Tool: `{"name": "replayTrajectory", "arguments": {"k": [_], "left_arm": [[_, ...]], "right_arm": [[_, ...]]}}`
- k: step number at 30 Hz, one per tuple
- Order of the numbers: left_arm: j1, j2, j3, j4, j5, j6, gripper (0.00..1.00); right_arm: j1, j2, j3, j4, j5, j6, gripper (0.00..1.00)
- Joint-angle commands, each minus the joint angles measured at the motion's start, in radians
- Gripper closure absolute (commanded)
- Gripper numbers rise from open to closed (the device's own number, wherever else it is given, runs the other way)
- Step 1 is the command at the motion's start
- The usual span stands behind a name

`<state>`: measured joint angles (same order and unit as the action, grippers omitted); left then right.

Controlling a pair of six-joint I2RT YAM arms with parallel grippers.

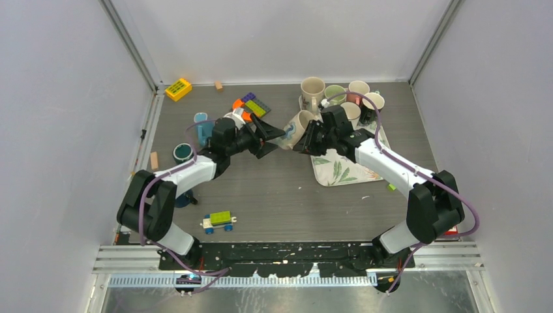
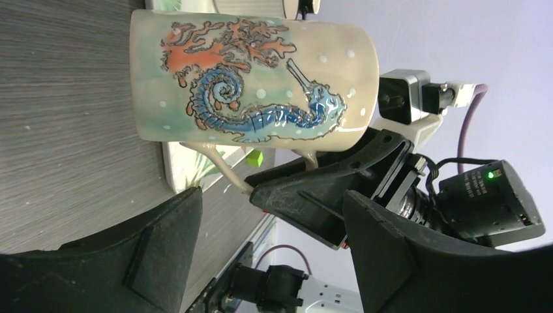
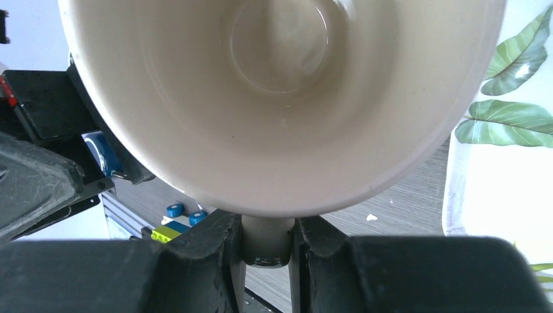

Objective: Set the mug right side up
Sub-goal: Turn over the cup at the center of the board.

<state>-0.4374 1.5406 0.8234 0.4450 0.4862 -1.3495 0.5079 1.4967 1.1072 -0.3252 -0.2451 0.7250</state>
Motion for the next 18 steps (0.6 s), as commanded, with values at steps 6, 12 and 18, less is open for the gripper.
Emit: {"name": "replayTrajectory", "arguments": {"k": [6,12,18], "left_arm": [[0.005,-0.072,-0.021,-0.09,-0.03,0.092,0.16],[0.013,-0.08,-0.024,-0.113,-0.041,0.104,0.15],[0.03,-0.087,-0.035,-0.12,-0.042,0.105,0.14]], "right_arm": [[0.002,-0.098,0.062,0.131,0.024,-0.018,0.99],[0.003,-0.121,0.043,0.15,0.039,0.003,0.99],[0.003,-0.135,0.035,0.158,0.053,0.01,0.99]]}}
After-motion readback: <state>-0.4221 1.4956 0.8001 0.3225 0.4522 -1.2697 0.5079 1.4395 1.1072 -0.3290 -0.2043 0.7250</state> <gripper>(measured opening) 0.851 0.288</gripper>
